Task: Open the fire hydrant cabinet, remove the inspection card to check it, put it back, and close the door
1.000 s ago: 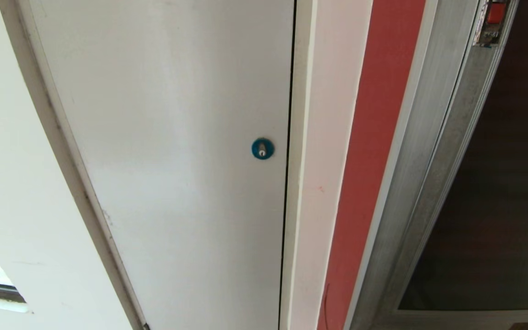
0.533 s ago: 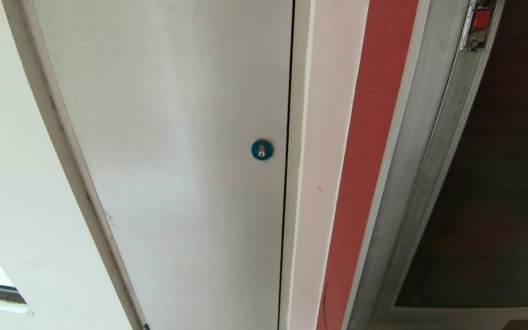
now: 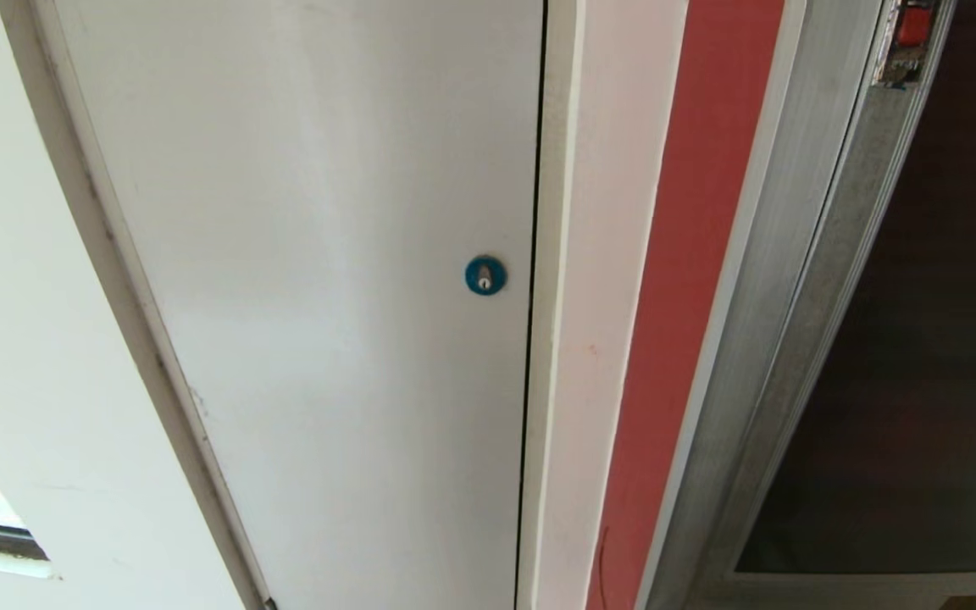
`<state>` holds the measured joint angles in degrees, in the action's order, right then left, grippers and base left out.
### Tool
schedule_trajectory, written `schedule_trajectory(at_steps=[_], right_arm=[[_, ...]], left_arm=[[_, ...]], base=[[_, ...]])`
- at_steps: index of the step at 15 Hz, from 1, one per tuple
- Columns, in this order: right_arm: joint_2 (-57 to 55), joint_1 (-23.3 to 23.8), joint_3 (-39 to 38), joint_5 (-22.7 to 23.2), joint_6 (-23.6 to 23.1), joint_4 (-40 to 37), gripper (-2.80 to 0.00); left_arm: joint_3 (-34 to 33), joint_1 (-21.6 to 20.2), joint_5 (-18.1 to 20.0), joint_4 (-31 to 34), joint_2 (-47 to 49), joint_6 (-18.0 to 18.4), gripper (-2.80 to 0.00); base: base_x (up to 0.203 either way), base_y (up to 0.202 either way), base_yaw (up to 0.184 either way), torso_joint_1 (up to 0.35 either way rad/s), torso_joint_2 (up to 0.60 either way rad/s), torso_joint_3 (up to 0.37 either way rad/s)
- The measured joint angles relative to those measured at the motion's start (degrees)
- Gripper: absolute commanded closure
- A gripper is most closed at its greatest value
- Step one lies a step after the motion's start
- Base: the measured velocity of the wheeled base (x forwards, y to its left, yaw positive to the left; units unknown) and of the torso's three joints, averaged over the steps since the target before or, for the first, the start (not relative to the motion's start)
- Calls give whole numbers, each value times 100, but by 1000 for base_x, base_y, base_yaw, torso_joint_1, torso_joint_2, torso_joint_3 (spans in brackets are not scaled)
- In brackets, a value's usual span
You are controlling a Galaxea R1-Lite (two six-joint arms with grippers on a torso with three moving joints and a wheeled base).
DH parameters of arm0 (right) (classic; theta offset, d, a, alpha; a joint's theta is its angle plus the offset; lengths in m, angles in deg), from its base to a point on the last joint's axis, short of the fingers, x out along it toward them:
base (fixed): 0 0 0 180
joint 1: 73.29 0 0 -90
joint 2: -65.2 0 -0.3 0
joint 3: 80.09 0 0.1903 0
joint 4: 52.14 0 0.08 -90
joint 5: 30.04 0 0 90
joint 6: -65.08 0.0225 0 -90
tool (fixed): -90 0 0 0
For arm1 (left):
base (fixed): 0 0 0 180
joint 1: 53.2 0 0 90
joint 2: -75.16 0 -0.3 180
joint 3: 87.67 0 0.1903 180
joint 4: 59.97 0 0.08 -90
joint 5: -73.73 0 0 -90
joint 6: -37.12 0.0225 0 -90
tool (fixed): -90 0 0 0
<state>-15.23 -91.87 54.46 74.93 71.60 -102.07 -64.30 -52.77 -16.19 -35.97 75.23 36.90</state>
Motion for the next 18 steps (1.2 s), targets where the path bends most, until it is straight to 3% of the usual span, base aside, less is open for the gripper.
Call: schedule_trajectory(at_steps=[2,18], right_arm=[[106,22,-48,270,54,-422,0],[141,216,-577,240,48,-369,0]], left_arm=[[0,0,3,-3,0,-1,0],[0,0,-1,-1,0,-2,0]], base=[[0,0,0,0,0,0],[0,0,0,0,0,0]])
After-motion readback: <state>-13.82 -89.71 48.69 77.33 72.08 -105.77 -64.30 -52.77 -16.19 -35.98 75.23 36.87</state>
